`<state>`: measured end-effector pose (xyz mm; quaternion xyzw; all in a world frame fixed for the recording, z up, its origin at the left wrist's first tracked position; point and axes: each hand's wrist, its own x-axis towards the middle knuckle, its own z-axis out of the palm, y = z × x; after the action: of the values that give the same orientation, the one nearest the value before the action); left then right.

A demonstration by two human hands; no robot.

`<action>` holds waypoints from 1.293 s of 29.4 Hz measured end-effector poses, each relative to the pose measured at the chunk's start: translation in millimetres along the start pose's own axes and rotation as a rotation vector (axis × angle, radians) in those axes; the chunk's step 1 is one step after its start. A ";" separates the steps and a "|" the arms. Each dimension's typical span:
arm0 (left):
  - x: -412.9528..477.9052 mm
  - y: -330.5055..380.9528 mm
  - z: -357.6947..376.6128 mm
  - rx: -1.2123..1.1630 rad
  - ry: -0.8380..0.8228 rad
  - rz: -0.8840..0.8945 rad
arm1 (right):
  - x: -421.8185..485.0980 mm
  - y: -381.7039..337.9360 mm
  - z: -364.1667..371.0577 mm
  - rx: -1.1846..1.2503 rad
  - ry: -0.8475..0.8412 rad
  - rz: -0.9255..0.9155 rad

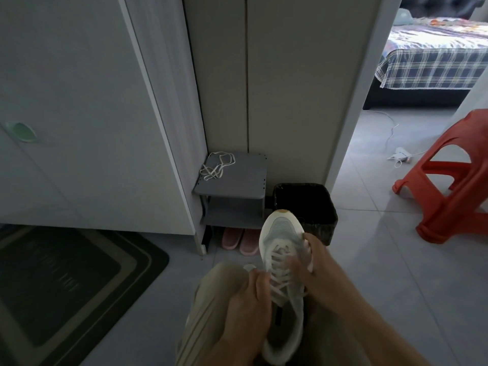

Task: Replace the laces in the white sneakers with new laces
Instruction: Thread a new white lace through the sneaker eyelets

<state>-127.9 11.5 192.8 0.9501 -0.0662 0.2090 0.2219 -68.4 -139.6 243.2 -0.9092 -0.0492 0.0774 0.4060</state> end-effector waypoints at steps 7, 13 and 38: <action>-4.0 7.7 -7.8 0.005 -0.095 0.165 | 15.8 -10.8 7.8 0.306 0.025 0.149; 2.4 -15.4 -51.5 -0.282 -0.318 0.033 | 4.0 -2.1 0.9 0.315 0.040 0.009; 37.0 -29.5 -41.4 -0.368 -0.314 0.173 | -12.5 4.3 -2.6 0.099 -0.127 -0.280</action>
<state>-103.2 55.2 230.6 0.9054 -0.2177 0.0613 0.3593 -80.0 -146.3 242.9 -0.8657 -0.1970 0.0800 0.4532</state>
